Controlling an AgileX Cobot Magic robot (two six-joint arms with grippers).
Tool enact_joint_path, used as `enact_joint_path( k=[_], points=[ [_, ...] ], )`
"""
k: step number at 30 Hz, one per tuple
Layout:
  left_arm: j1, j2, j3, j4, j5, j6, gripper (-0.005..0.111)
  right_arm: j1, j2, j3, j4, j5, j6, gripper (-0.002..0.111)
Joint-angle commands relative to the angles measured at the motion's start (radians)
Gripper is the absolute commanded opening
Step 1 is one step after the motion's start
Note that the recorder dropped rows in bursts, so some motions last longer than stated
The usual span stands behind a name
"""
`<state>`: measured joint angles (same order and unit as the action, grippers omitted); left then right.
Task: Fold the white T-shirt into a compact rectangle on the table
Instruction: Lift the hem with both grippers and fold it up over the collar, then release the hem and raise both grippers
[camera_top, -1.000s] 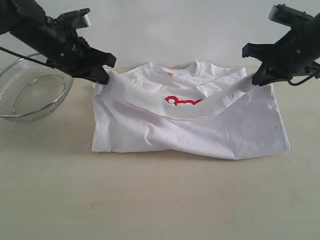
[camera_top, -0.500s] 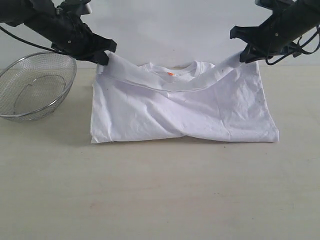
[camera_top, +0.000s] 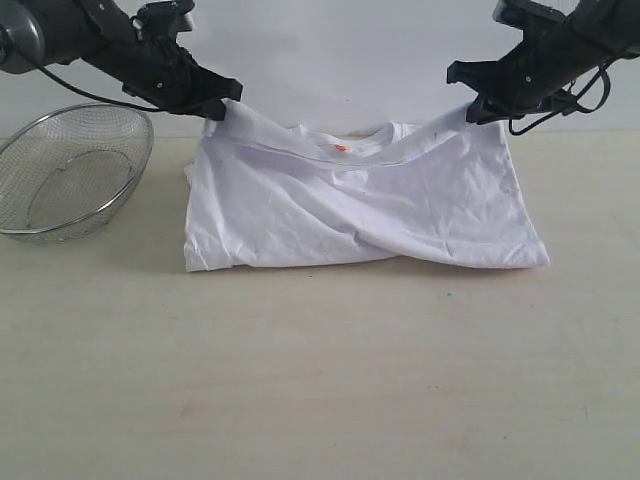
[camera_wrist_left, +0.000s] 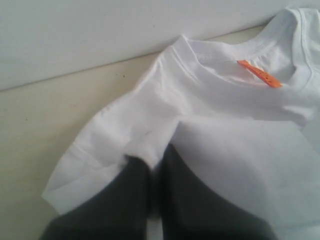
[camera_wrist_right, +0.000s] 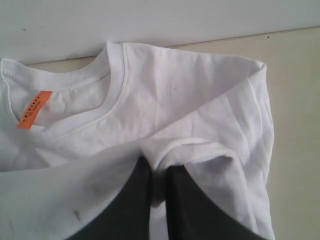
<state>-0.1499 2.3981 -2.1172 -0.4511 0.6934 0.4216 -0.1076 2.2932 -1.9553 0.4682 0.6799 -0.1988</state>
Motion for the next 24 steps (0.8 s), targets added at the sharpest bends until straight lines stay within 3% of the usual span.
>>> enact_joint_path(
  k=[1, 24],
  points=[
    [0.011, 0.019, -0.063, 0.031, -0.016, -0.003, 0.004, -0.003, 0.021, -0.04, -0.006, -0.043, 0.019, 0.0],
    [0.025, 0.099, -0.094, 0.039, -0.015, 0.005, 0.004, -0.003, 0.088, -0.051, -0.078, -0.21, 0.094, 0.001]
  ],
)
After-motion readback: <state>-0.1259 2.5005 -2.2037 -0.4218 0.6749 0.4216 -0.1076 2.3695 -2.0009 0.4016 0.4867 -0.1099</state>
